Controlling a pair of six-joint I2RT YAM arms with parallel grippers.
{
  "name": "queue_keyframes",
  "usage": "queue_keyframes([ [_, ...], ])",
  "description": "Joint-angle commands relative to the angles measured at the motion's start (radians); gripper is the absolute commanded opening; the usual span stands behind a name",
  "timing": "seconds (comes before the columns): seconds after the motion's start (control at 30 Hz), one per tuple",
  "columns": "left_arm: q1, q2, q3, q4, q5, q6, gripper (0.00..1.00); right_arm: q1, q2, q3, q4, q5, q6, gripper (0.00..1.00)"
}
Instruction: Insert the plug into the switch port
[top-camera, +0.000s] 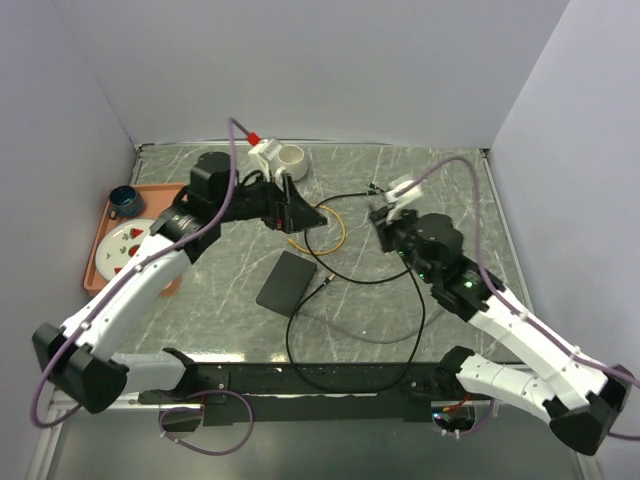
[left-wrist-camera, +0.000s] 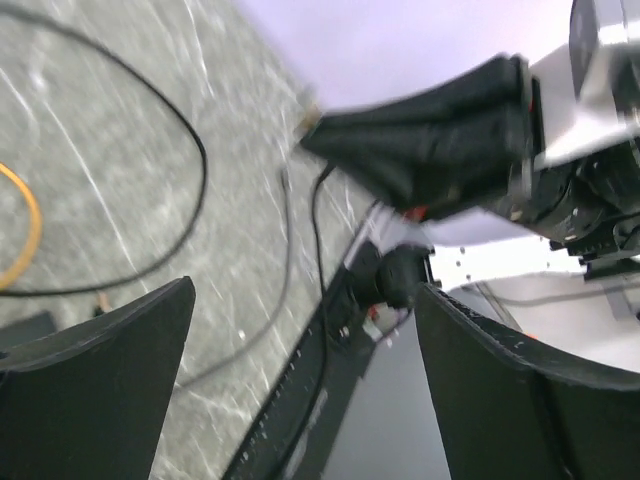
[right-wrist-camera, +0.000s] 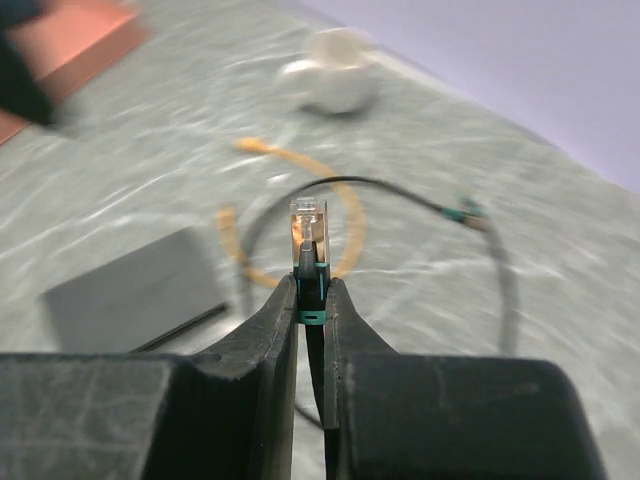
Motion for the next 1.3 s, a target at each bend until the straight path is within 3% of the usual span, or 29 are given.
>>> queue_keyframes([
  [0.0, 0.015, -0.04, -0.028, 0.006, -0.09, 0.02, 0.96, -0.066, -0.146, 0.112, 0.005, 0.275, 0.044, 0.0],
  [0.17, 0.016, -0.034, -0.08, 0.011, -0.111, 0.02, 0.98, -0.068, -0.301, 0.239, 0.109, 0.452, -0.019, 0.0],
  [0.33, 0.016, -0.023, -0.114, 0.022, -0.134, 0.023, 0.99, -0.068, -0.358, 0.315, 0.238, 0.456, -0.119, 0.0],
  [0.5, 0.016, -0.01, -0.137, 0.037, -0.157, 0.023, 0.99, -0.068, -0.236, 0.468, 0.108, 0.444, -0.185, 0.0],
  [0.77, 0.021, -0.025, -0.186, 0.029, -0.261, 0.049, 0.97, -0.068, -0.165, 0.364, 0.014, 0.462, -0.197, 0.0],
  [1.03, 0.062, 0.0, -0.241, 0.068, -0.308, 0.043, 0.97, -0.068, -0.117, 0.31, -0.197, 0.208, -0.062, 0.0],
  [1.27, 0.123, -0.02, -0.332, 0.098, -0.41, 0.023, 0.97, -0.044, -0.047, 0.119, -0.175, -0.067, 0.042, 0.0],
])
